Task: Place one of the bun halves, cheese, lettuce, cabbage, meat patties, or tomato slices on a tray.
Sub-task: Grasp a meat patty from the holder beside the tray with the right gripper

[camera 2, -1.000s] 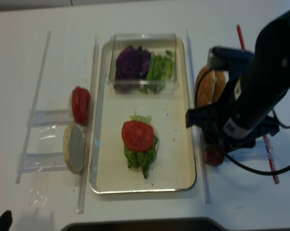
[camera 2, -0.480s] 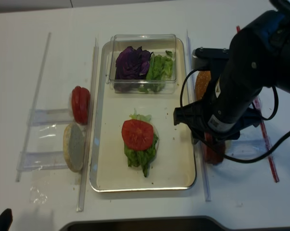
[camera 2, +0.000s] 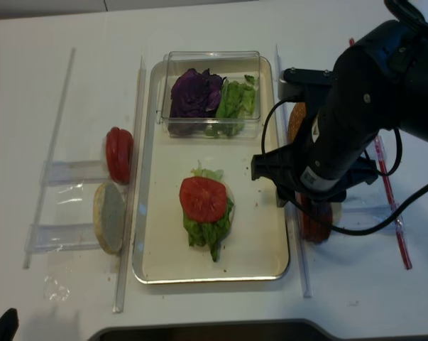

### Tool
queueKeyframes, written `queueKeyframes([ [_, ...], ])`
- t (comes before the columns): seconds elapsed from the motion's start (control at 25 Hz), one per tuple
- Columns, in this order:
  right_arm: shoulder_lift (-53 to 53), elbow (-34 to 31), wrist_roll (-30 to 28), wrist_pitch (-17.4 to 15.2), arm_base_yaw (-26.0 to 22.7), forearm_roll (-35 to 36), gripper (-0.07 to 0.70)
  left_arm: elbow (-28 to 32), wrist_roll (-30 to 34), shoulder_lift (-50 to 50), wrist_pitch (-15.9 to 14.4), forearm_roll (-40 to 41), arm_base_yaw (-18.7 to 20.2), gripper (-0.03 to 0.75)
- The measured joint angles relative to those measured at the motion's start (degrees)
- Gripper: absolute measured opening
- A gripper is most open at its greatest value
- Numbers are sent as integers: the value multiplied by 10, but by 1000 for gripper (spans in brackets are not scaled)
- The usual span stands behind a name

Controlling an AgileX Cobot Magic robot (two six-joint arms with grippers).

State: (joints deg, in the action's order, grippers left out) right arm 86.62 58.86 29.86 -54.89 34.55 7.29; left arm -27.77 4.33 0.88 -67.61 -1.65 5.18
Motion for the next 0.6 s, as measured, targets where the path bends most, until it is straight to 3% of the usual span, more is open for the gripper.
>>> queueKeyframes([
  [0.6,17,0,0,-12,0,-6,384,0,0,0,0,0,0,265],
])
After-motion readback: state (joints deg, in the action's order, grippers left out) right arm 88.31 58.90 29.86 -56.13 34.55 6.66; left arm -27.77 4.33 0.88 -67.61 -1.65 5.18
